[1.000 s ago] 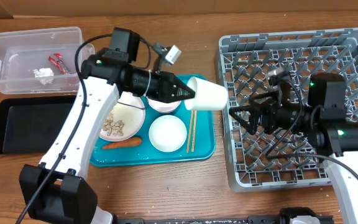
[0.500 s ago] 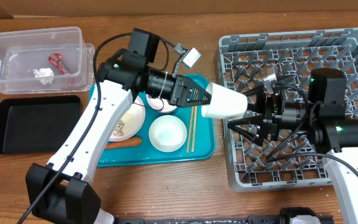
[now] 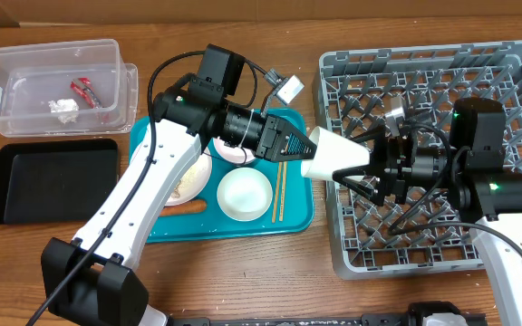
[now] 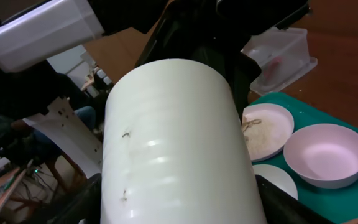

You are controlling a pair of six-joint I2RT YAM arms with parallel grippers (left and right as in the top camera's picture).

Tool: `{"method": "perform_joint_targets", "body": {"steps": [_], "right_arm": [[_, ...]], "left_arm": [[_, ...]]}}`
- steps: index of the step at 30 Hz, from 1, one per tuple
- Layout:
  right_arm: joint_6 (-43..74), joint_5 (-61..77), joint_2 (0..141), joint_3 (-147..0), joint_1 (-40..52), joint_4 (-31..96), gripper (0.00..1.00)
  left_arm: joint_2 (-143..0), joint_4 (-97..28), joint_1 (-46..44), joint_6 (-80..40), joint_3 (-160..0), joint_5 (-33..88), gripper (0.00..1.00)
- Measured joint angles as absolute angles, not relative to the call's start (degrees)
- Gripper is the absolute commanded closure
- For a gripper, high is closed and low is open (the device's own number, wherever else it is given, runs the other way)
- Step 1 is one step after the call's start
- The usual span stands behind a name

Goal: Sort waste into correct bins and load items into the dishwasher
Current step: 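Hand the white cup from the left gripper to the right gripper, then place the white cup in the rack's right side with the right gripper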

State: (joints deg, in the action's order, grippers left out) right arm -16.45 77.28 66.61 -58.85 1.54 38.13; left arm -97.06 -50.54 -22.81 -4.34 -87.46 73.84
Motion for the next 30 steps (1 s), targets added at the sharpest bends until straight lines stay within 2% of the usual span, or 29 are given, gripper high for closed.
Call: {"method": "perform_joint_targets", "body": {"steps": [7,12,16,19,21,24,27,30], "right_arm": [[-16.36,76.62,66.61,-58.85,1.54,38.24,0.52],[-15.2,73.95,66.65,-58.85,1.93,39.07,0.54],[-13.17,70.28,66.83,-58.83,2.81,40.64,0.62],[-11.29,67.07,66.83,-58.83,3.75,42.89,0.64],[-10.17,63.22,66.83,-59.13,3.7,45.5,0.66],[-8.62,51.81,66.65,-61.12,-3.2,51.99,0.72],[-7.86,42.81,66.65,-64.79,-8.23,58.5,0.72],[-6.22,35.7,66.59,-68.55,-12.21,62.54,0.72]], "left_arm": [[-97.06,-50.68,-22.81,-4.45,-87.46,72.73,0.93],[-97.06,-51.88,-22.9,-4.49,-87.46,69.38,0.95],[-97.01,-54.28,-22.68,-4.51,-87.55,65.47,0.96],[-96.79,-58.67,-21.96,-4.58,-88.18,61.49,0.96],[-96.4,-62.3,-21.15,-4.86,-88.9,56.31,0.96],[-94.54,-69.76,-13.82,-5.02,-88.92,40.8,0.96],[-92.62,-72.4,-6.35,-5.21,-88.92,28.88,0.96],[-90.11,-74.02,-3.33,-5.43,-88.92,20.53,0.96]]}}
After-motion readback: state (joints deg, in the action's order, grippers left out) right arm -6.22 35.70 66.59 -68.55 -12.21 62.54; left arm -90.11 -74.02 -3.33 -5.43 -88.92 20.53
